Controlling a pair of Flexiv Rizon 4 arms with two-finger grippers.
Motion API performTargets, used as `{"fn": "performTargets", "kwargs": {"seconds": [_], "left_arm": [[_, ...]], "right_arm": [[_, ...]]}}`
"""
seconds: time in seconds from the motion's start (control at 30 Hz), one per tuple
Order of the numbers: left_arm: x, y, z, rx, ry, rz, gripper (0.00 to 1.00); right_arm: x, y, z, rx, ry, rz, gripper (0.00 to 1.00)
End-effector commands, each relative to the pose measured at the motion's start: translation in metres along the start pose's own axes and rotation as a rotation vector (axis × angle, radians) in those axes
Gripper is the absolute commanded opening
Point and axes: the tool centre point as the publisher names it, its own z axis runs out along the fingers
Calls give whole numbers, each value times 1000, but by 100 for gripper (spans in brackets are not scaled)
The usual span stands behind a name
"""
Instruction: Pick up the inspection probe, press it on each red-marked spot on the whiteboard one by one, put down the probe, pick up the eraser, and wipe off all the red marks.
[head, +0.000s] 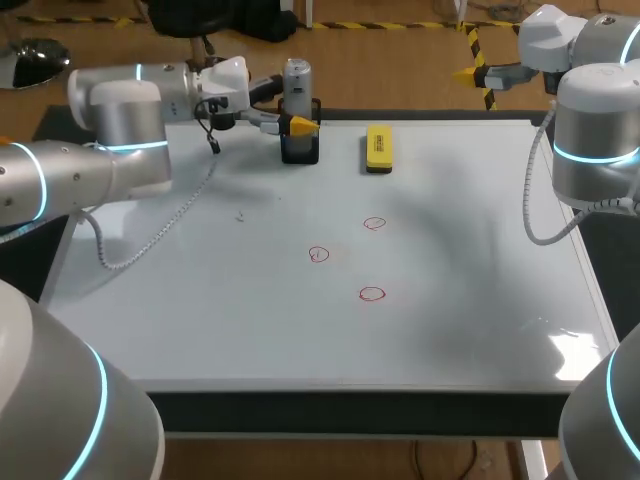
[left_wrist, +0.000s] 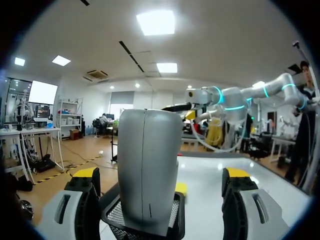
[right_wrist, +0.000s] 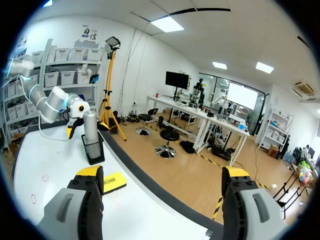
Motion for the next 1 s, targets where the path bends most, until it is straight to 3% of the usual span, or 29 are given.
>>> {"fn": "performTargets", "kwargs": {"seconds": [0.03, 0.3, 0.37, 0.77, 0.87, 0.9, 0.97, 1.0], "left_arm": [[-3, 5, 1, 4, -4, 0, 100], [-3, 6, 1, 4, -7, -1, 100], [-3, 6, 1, 5, -7, -1, 89], [-3, 2, 1, 0, -2, 12, 83], [-4, 1, 1, 0, -1, 16, 77], [-3, 1, 1, 0, -1, 16, 69], [-4, 1, 1, 0, 8, 18, 66], [-4, 1, 1, -1, 7, 18, 60]], "right_arm": [[0, 0, 0, 1, 1, 0, 100], [0, 0, 0, 1, 1, 0, 100], [0, 0, 0, 1, 1, 0, 100], [0, 0, 0, 1, 1, 0, 100], [0, 0, 0, 1, 1, 0, 100], [0, 0, 0, 1, 1, 0, 100], [0, 0, 0, 1, 1, 0, 100], [0, 0, 0, 1, 1, 0, 100]]}}
